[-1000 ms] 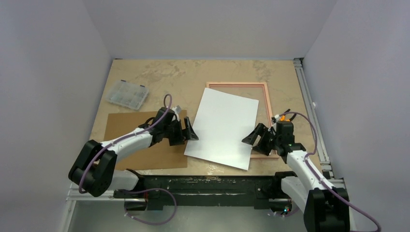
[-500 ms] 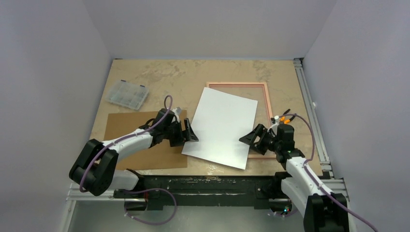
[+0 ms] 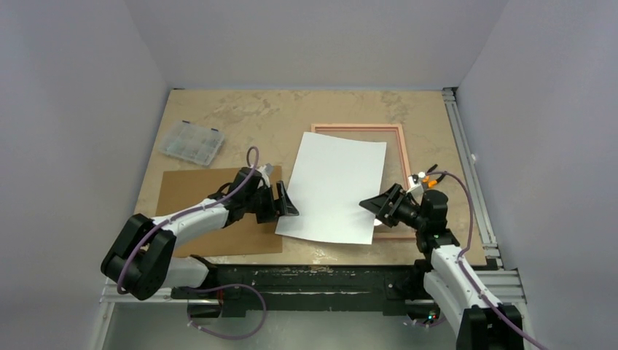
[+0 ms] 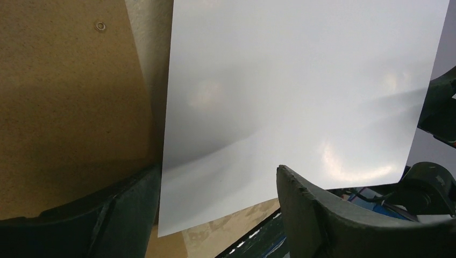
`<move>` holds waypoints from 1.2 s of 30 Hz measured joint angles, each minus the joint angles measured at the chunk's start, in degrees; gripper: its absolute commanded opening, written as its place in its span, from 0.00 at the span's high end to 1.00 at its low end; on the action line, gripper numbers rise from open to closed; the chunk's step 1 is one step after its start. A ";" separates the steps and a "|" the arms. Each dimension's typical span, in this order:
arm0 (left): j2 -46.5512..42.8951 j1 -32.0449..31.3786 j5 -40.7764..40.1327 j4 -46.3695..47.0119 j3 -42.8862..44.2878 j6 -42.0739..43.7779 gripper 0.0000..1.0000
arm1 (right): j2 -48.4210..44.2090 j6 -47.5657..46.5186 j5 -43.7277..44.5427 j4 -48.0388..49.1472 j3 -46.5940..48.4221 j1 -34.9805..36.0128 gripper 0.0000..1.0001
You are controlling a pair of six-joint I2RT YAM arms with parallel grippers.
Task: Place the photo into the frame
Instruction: Pick up the photo from the photo frame.
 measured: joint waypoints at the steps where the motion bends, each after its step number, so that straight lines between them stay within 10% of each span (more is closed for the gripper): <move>1: -0.04 -0.26 0.02 0.13 -0.11 -0.22 0.25 | 0.44 0.31 0.00 0.63 0.00 0.02 0.40; 10: -0.04 -4.48 -0.02 1.07 -1.09 -2.25 0.26 | 4.07 1.60 0.07 4.50 -0.96 0.02 0.54; 18: -0.04 -6.16 -0.48 1.20 -1.16 -3.37 0.25 | 5.38 0.22 0.07 4.07 -0.63 0.00 1.00; 36: 1.68 -10.60 -6.16 -6.73 7.65 -3.30 0.25 | -2.32 -19.06 15.50 -33.07 36.39 0.00 1.00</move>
